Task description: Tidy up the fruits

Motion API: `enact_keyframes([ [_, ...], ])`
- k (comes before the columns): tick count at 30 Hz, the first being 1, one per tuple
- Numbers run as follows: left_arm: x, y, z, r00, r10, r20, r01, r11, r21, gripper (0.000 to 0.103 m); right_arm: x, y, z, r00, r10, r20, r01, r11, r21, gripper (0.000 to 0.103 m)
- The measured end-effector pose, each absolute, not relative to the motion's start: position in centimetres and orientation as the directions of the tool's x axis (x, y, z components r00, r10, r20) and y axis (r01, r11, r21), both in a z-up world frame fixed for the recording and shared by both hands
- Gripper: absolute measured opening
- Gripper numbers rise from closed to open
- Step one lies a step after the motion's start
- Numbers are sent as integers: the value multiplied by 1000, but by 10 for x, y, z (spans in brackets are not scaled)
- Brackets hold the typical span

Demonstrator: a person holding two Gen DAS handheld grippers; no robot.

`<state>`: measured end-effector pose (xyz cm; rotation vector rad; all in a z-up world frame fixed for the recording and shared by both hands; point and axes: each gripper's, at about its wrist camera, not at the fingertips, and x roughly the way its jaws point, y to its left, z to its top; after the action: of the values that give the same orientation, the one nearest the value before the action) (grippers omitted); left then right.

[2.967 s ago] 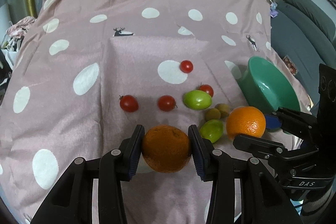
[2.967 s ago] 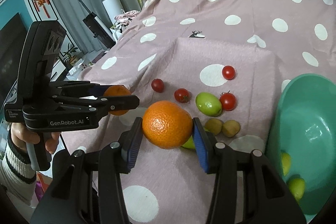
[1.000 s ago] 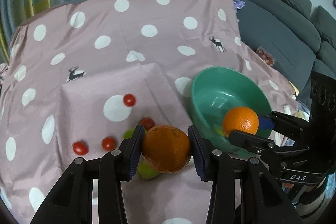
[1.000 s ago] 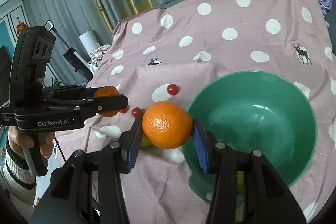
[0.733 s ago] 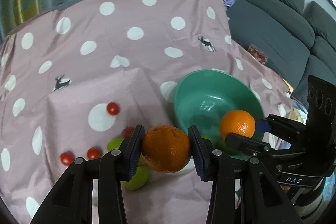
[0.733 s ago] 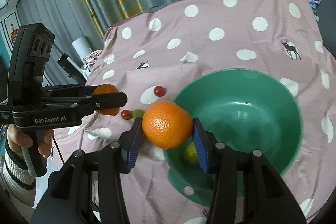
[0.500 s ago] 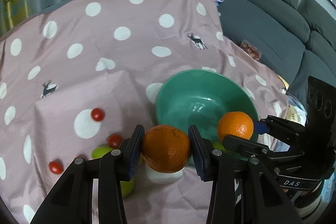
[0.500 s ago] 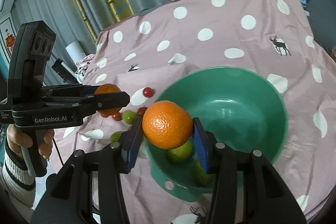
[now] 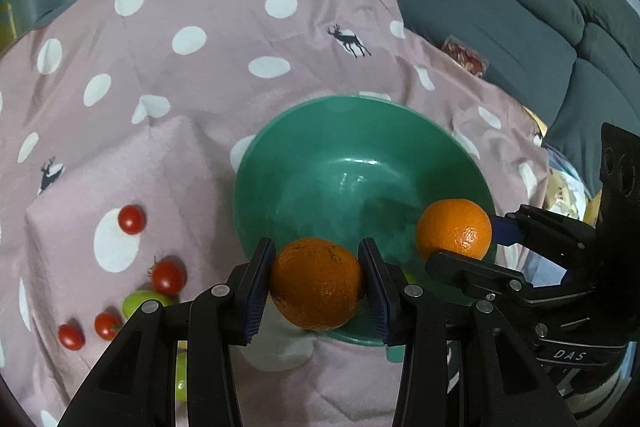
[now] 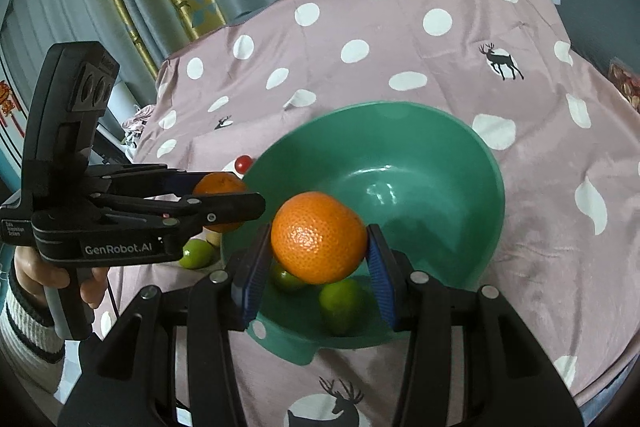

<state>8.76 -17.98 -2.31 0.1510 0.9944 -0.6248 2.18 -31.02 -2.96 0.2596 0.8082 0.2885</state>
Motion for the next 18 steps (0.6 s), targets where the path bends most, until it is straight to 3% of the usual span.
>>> enact_keyframes([
  [18, 91, -189, -35, 363, -400, -842, 563, 814, -144, 44, 25, -314, -36, 641, 334, -691, -138, 936, 325, 47],
])
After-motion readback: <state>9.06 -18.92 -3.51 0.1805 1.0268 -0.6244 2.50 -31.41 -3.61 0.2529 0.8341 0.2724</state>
